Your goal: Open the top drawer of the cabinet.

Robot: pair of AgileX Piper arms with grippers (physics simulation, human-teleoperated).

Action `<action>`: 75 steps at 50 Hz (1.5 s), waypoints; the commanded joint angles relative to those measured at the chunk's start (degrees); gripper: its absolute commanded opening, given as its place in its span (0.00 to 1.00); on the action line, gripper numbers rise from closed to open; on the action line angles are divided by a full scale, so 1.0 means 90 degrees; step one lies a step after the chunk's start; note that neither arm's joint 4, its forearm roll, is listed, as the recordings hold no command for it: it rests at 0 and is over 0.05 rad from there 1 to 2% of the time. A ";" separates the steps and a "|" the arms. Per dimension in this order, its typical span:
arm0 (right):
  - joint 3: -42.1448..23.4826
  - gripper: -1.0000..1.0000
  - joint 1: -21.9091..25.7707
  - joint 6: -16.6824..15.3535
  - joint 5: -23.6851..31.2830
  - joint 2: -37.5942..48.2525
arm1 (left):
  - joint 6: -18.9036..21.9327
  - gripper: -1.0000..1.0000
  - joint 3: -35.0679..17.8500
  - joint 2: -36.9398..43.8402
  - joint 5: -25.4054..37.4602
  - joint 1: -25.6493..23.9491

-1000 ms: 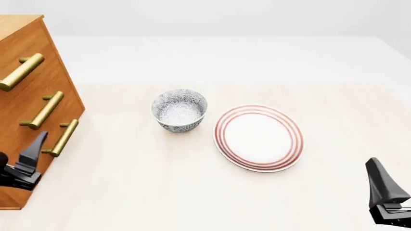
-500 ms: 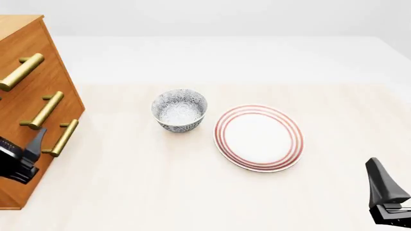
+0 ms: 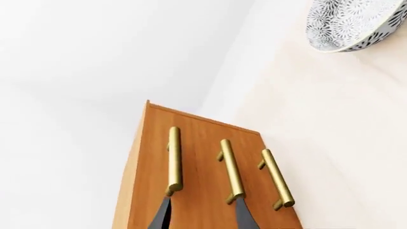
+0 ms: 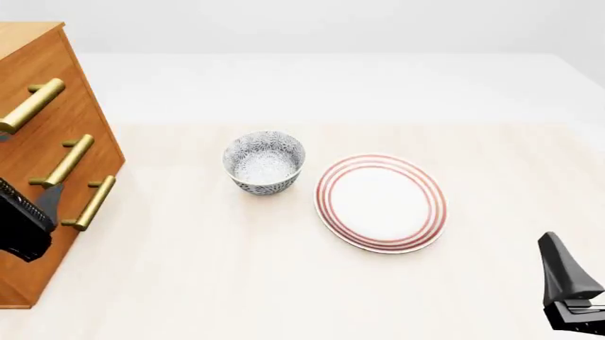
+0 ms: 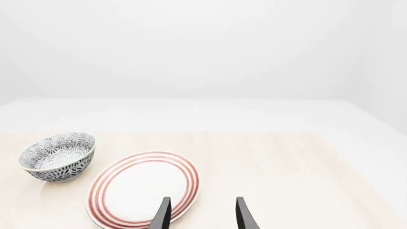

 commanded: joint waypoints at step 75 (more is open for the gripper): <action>0.0000 1.00 0.0000 0.0000 0.0000 0.0000 | 0.1186 1.00 -0.0664 0.3789 -0.3456 0.1213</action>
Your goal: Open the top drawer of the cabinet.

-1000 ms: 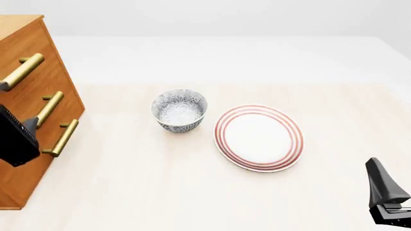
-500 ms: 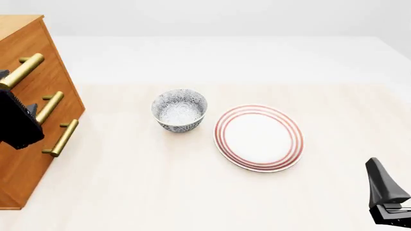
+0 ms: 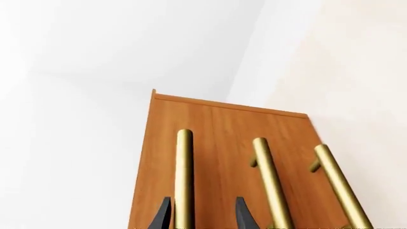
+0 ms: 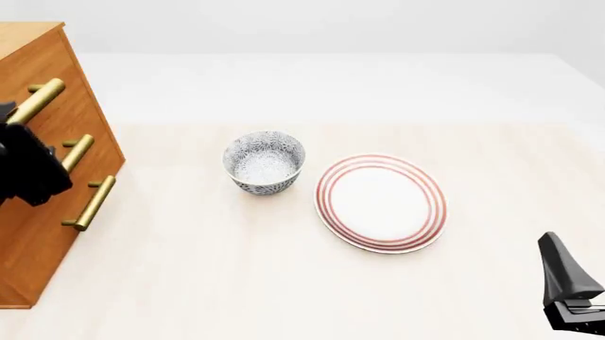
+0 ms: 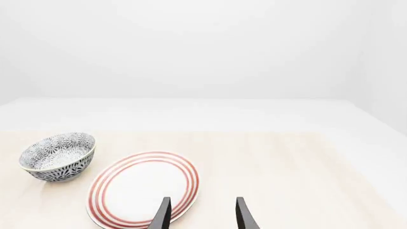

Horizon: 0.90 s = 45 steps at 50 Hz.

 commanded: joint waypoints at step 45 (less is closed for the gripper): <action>0.0000 1.00 0.0000 0.0001 0.0000 0.0000 | 0.0359 0.00 0.1021 -0.0286 -0.0721 0.0037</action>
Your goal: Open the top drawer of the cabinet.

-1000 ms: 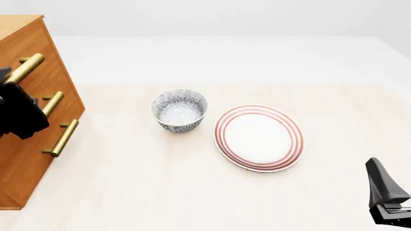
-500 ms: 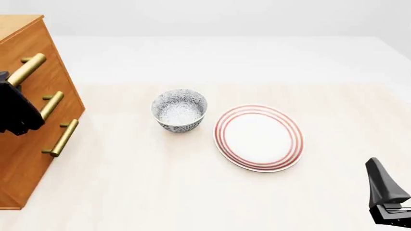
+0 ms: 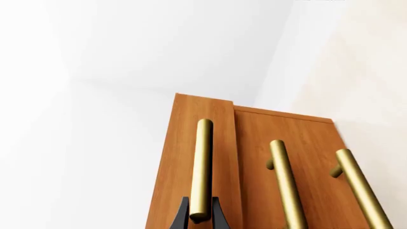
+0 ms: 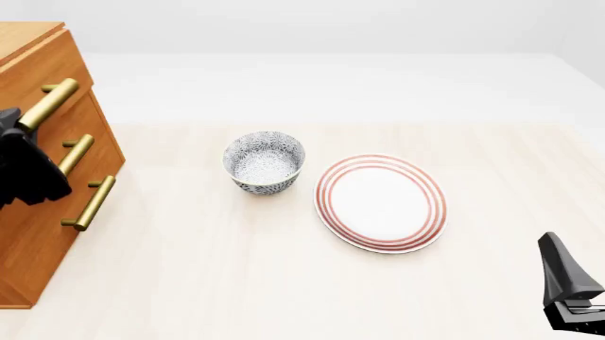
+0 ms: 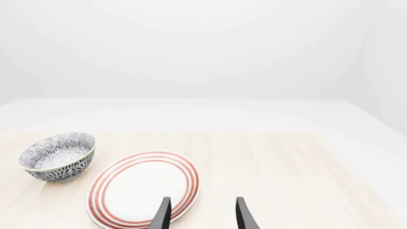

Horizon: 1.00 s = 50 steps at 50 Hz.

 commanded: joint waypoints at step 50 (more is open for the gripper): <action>0.0000 1.00 0.0000 0.0000 0.0000 0.0000 | 0.0256 0.00 0.0254 0.0173 0.0319 -0.1119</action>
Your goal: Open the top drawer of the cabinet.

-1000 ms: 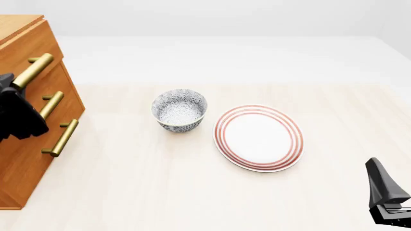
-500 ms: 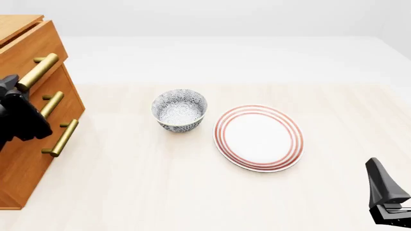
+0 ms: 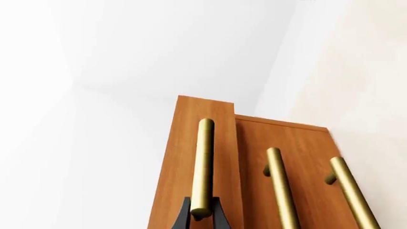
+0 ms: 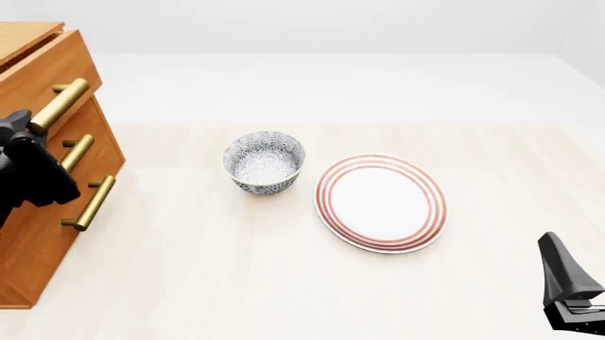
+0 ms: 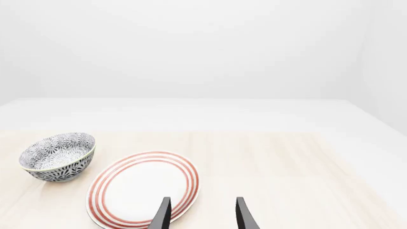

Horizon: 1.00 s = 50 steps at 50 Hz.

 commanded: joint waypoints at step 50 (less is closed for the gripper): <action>-0.0002 1.00 -0.0005 0.0000 0.0001 0.0001 | -0.0162 0.00 0.0303 0.0122 0.0267 -0.1526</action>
